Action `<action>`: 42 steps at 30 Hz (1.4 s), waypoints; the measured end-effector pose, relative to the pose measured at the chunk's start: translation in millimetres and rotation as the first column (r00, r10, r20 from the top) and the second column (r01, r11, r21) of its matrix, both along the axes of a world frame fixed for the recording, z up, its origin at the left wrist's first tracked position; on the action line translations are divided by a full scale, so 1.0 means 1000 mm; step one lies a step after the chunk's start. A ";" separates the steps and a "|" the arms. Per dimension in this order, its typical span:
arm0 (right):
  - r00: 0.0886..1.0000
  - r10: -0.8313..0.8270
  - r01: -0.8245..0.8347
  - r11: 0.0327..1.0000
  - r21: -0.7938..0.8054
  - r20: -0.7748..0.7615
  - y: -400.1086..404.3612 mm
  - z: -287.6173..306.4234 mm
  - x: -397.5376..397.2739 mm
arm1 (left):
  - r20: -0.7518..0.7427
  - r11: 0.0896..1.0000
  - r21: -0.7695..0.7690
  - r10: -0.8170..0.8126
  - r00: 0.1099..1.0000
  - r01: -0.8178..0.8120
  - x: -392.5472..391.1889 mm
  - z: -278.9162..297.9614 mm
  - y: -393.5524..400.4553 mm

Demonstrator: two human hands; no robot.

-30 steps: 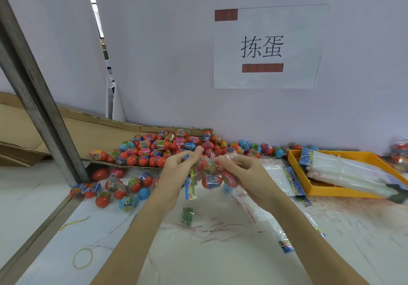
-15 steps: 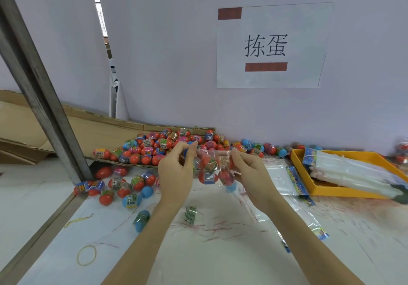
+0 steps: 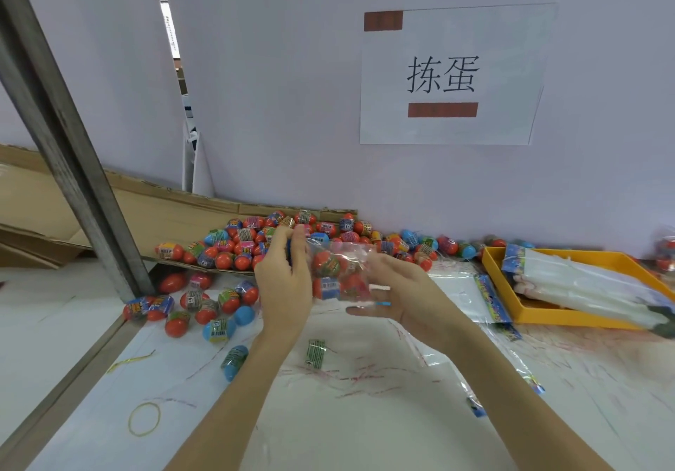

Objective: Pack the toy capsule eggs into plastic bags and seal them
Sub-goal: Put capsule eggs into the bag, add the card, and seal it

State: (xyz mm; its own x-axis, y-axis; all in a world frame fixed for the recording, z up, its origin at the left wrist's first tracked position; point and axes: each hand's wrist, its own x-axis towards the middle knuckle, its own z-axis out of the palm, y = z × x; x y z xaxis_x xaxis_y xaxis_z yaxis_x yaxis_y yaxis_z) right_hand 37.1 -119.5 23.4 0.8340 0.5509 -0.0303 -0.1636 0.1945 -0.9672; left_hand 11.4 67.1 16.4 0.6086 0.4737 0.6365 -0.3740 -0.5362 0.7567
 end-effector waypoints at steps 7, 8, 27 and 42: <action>0.978 0.136 -0.108 0.979 -0.175 0.156 -0.011 -0.001 0.003 | -0.022 0.998 -0.055 0.010 1.000 -0.011 0.002 0.000 0.006; 0.976 0.141 -0.108 0.975 -0.192 0.167 -0.013 0.000 0.004 | -0.026 0.999 -0.047 0.007 1.000 -0.008 0.001 0.001 0.006; 0.965 0.058 -0.005 0.979 -0.203 0.257 -0.022 0.000 0.011 | -0.266 0.685 -0.522 -0.697 0.666 0.508 -0.004 0.009 0.005; 0.912 -0.097 0.193 0.959 -0.209 0.400 -0.018 0.004 0.006 | -0.275 0.632 -0.563 -0.751 0.600 0.533 0.001 0.005 0.012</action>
State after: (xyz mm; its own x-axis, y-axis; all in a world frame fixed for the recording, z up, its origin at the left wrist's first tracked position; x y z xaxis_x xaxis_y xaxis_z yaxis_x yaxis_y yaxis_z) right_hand 43.4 -137.3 27.2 0.8777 0.4393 0.1914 0.2396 -0.0565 -0.9692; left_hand 12.1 78.6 21.7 0.9974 -0.0359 0.0620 -0.0588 0.0865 0.9945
